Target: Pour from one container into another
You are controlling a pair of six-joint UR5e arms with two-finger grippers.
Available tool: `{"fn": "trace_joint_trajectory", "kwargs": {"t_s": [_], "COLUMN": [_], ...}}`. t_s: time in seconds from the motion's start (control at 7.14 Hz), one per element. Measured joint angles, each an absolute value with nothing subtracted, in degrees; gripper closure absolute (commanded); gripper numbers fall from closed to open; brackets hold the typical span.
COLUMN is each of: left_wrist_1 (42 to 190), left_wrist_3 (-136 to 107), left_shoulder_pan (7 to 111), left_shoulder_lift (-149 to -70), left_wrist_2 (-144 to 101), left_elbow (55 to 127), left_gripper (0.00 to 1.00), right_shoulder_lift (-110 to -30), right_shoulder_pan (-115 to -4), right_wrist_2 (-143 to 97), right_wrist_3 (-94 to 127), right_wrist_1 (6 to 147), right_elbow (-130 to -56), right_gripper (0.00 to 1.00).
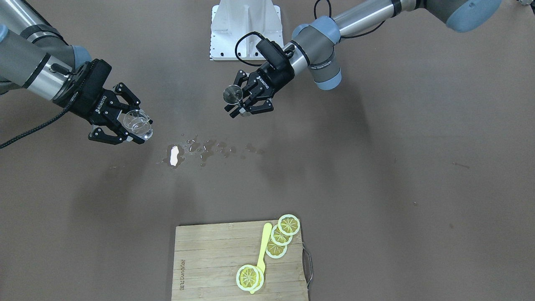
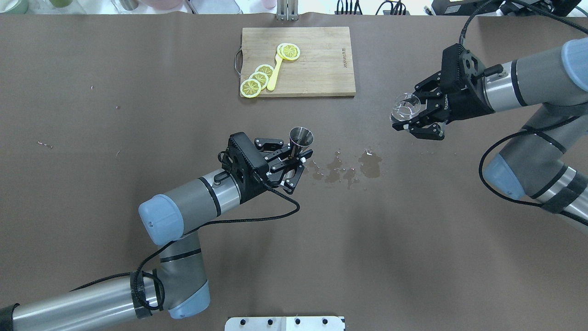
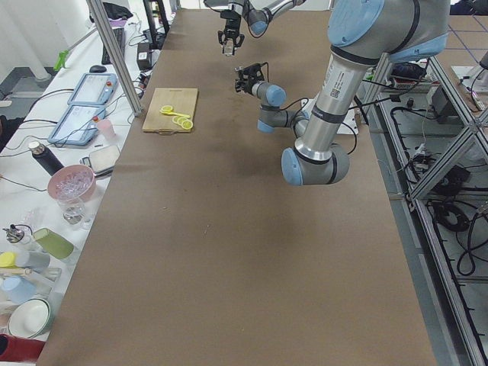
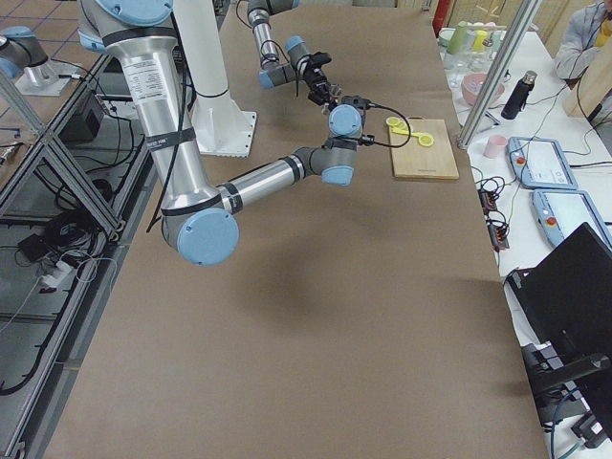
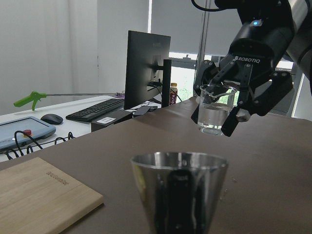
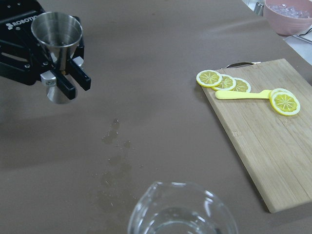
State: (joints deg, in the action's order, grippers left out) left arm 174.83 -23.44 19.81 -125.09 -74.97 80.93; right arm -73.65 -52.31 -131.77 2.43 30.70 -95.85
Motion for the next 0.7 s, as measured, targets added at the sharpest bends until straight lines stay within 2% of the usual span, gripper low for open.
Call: {"fn": "trace_joint_trajectory", "kwargs": {"t_s": [0.42,0.7], "left_wrist_1": [175.88,176.42], "left_wrist_3": [-23.41,-23.39], "left_shoulder_pan": [19.48,19.37], "left_shoulder_lift": [-125.27,-126.22], "left_wrist_2": [-73.96,-73.68], "left_elbow": [79.59,77.53], "left_gripper": [1.0,1.0], "right_shoulder_lift": [-73.85,-76.72], "right_shoulder_pan": [-51.5,-47.06], "right_wrist_2": [-129.98,-123.81], "right_wrist_3": [1.58,-5.31], "right_wrist_1": [31.74,42.15], "right_elbow": [-98.4,-108.41], "right_gripper": [1.0,1.0]}}
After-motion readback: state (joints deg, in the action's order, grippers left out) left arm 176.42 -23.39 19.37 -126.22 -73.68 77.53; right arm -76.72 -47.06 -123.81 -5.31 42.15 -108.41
